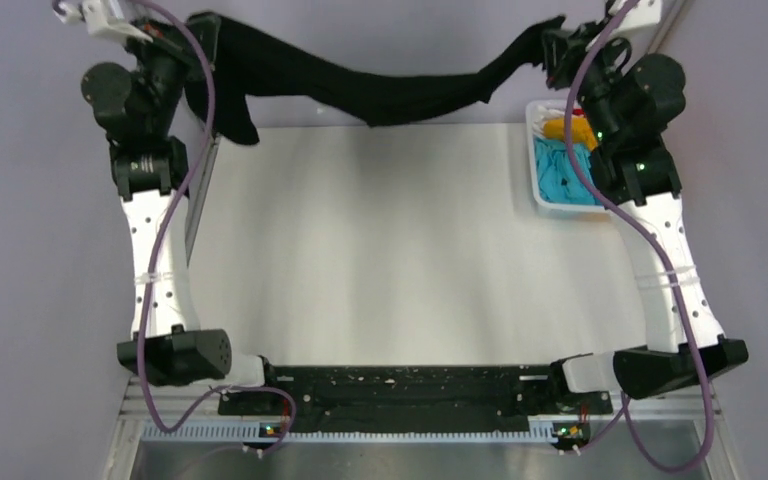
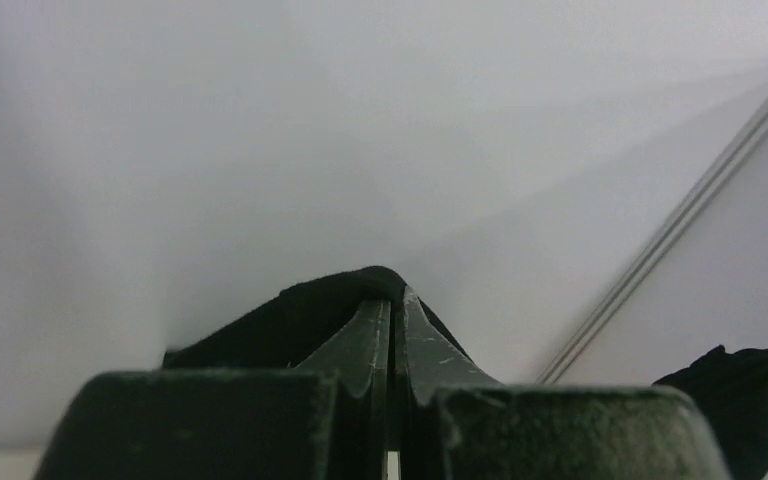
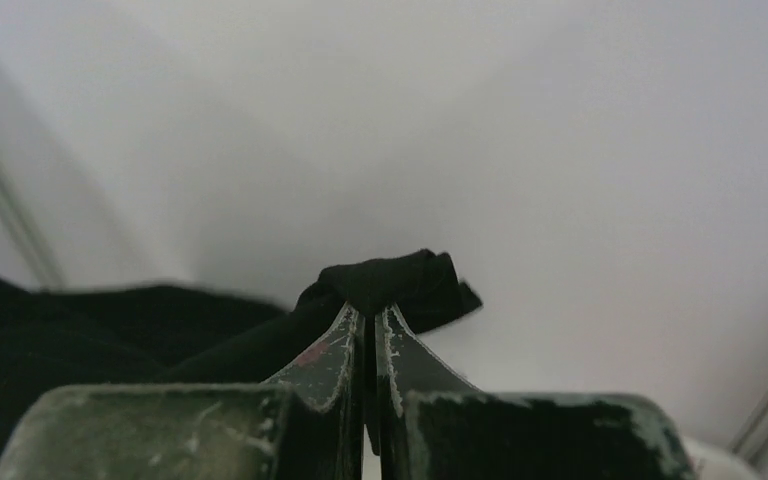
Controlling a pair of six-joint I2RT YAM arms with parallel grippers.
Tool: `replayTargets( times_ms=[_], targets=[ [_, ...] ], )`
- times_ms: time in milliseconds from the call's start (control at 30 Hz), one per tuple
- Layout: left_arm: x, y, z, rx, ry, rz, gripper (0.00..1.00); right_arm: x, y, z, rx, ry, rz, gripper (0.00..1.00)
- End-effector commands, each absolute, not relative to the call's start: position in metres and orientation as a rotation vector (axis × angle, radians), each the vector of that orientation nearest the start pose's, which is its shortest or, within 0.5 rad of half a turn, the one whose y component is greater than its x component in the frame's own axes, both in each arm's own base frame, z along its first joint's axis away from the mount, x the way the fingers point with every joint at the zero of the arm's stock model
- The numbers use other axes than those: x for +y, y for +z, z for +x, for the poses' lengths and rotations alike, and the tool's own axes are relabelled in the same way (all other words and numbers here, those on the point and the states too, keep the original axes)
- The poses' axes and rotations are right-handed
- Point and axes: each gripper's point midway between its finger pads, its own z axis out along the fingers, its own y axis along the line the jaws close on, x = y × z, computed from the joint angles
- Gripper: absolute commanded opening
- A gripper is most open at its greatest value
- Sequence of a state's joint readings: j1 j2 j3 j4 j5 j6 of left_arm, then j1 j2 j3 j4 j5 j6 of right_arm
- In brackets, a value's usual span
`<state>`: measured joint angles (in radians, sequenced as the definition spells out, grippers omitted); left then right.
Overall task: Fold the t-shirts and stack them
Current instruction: Flatten out the tshirt
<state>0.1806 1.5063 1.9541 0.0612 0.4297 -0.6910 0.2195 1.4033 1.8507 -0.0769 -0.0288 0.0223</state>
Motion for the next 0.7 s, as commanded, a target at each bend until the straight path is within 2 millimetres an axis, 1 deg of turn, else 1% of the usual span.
replayTargets(
  times_ms=[0, 33, 100, 133, 167, 200, 233, 300, 333, 400, 467, 533, 567, 600, 667],
  targets=[
    [0.005, 0.472, 0.452, 1.409, -0.559, -0.277, 0.00, 0.129, 0.473, 0.394, 1.485, 0.424, -0.246, 0.00],
    [0.009, 0.446, 0.449, 1.445, -0.540, -0.322, 0.00, 0.134, 0.442, 0.388, 1.562, 0.474, -0.237, 0.00],
    [0.015, 0.387, 0.441, 1.550, -0.518, -0.416, 0.00, 0.139, 0.389, 0.372, 1.705, 0.561, -0.175, 0.00],
    [0.015, 0.363, 0.433, 1.604, -0.507, -0.446, 0.00, 0.140, 0.364, 0.366, 1.772, 0.609, -0.110, 0.00],
    [0.017, 0.333, 0.427, 1.675, -0.488, -0.498, 0.00, 0.145, 0.339, 0.358, 1.838, 0.677, -0.057, 0.00],
    [0.020, 0.307, 0.419, 1.734, -0.468, -0.554, 0.00, 0.152, 0.313, 0.347, 1.925, 0.729, -0.053, 0.00],
    [0.023, 0.278, 0.412, 1.792, -0.443, -0.607, 0.00, 0.157, 0.291, 0.336, 2.016, 0.775, -0.055, 0.00],
    [0.025, 0.226, 0.396, 1.908, -0.415, -0.713, 0.00, 0.159, 0.248, 0.313, 2.195, 0.817, -0.008, 0.00],
    [0.024, 0.206, 0.388, 1.961, -0.408, -0.745, 0.00, 0.158, 0.229, 0.302, 2.263, 0.823, 0.010, 0.00],
    [0.023, 0.174, 0.372, 2.063, -0.379, -0.795, 0.00, 0.148, 0.194, 0.282, 2.401, 0.763, 0.059, 0.00],
    [0.030, 0.151, 0.359, 2.134, -0.299, -0.859, 0.00, 0.133, 0.168, 0.267, 2.522, 0.659, 0.097, 0.00],
    [0.042, 0.136, 0.346, 2.192, -0.197, -0.927, 0.00, 0.124, 0.151, 0.251, 2.628, 0.589, 0.118, 0.00],
    [0.047, 0.130, 0.341, 2.217, -0.145, -0.960, 0.00, 0.122, 0.146, 0.243, 2.676, 0.582, 0.104, 0.00],
    [0.049, 0.127, 0.337, 2.243, -0.118, -0.980, 0.00, 0.119, 0.140, 0.230, 2.741, 0.563, 0.105, 0.00],
    [0.051, 0.124, 0.335, 2.272, -0.094, -0.994, 0.00, 0.116, 0.135, 0.216, 2.815, 0.552, 0.097, 0.00]
  ],
)
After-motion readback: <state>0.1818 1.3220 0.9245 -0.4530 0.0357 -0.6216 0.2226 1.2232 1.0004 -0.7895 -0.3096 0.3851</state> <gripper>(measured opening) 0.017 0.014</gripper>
